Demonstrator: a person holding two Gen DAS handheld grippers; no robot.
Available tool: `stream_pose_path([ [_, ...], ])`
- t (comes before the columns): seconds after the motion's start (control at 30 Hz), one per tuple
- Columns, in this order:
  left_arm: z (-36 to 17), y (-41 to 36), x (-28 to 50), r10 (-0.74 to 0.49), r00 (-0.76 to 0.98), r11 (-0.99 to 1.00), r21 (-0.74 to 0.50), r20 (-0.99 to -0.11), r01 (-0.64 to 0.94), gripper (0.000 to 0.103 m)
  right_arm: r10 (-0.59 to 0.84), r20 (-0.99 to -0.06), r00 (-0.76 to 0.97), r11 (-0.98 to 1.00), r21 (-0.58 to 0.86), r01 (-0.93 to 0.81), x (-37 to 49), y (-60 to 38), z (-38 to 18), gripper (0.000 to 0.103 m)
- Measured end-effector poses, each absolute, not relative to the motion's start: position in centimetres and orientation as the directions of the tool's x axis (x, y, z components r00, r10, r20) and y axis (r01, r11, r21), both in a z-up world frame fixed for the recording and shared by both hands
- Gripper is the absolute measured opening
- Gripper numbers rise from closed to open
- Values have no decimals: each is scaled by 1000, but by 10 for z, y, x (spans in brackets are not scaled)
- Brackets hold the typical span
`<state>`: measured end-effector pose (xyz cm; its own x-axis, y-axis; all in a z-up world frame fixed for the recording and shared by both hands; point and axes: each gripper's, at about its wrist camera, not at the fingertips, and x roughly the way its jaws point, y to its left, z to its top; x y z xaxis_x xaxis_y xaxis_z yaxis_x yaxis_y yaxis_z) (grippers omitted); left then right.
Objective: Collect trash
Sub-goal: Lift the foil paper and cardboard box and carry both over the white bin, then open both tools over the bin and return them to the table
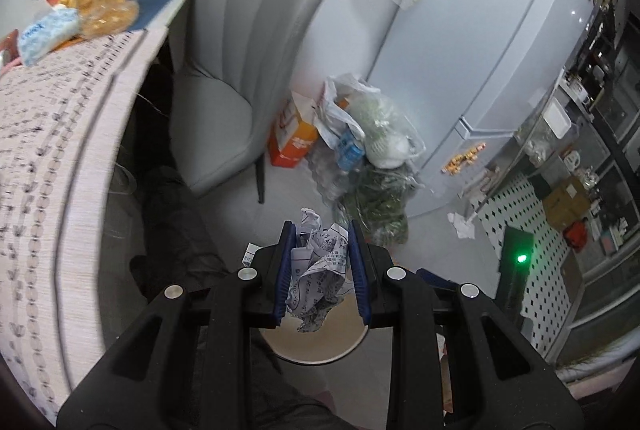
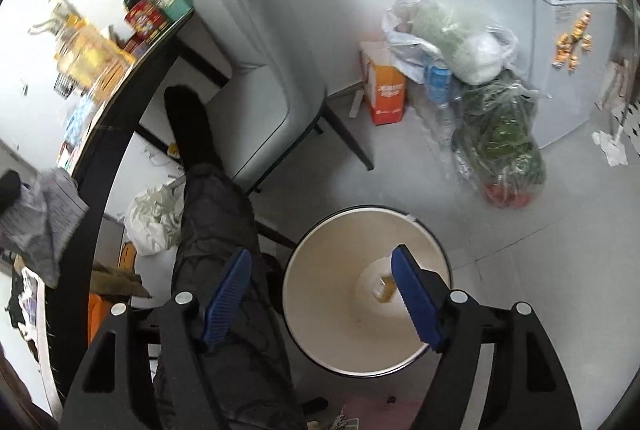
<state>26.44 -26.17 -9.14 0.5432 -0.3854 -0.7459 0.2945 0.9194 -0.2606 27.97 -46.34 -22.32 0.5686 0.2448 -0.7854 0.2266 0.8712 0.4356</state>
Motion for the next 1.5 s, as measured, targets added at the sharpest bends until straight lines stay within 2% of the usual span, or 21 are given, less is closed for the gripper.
stream_pose_path([
  [0.13, -105, -277, 270, -408, 498, 909, -289, -766, 299, 27, 207, -786, 582, 859, 431, 277, 268, -485, -215, 76],
  [0.2, -112, -285, 272, -433, 469, 898, -320, -770, 304, 39, 176, -783, 597, 849, 427, 310, 261, -497, -208, 76],
  [0.27, -114, -287, 271, -467, 462, 882, -357, -754, 309, 70, 157, -775, 612, 841, 429, 328, 255, -507, -202, 77],
  [0.37, -110, -280, 266, -491, 483, 871, -387, -725, 304, 86, 132, -765, 630, 834, 429, 347, 248, -516, -192, 79],
  [0.47, -103, -264, 262, -512, 496, 859, -427, -701, 283, 94, 155, -756, 635, 817, 460, 348, 245, -516, -186, 80],
  [0.67, -68, -219, 234, -459, 595, 886, -391, -660, 249, 97, 223, -711, 667, 813, 513, 276, 242, -489, -156, 80],
  [0.83, -38, -174, 202, -371, 692, 920, -345, -619, 185, 97, 256, -678, 689, 841, 508, 187, 234, -451, -126, 90],
  [0.97, -22, -131, 179, -303, 747, 936, -333, -592, 115, 97, 290, -654, 699, 866, 490, 99, 228, -415, -100, 92],
  [1.5, -14, 6, 84, -54, 825, 926, -337, -563, -170, 97, 462, -606, 648, 867, 462, -186, 214, -277, -43, 93],
])
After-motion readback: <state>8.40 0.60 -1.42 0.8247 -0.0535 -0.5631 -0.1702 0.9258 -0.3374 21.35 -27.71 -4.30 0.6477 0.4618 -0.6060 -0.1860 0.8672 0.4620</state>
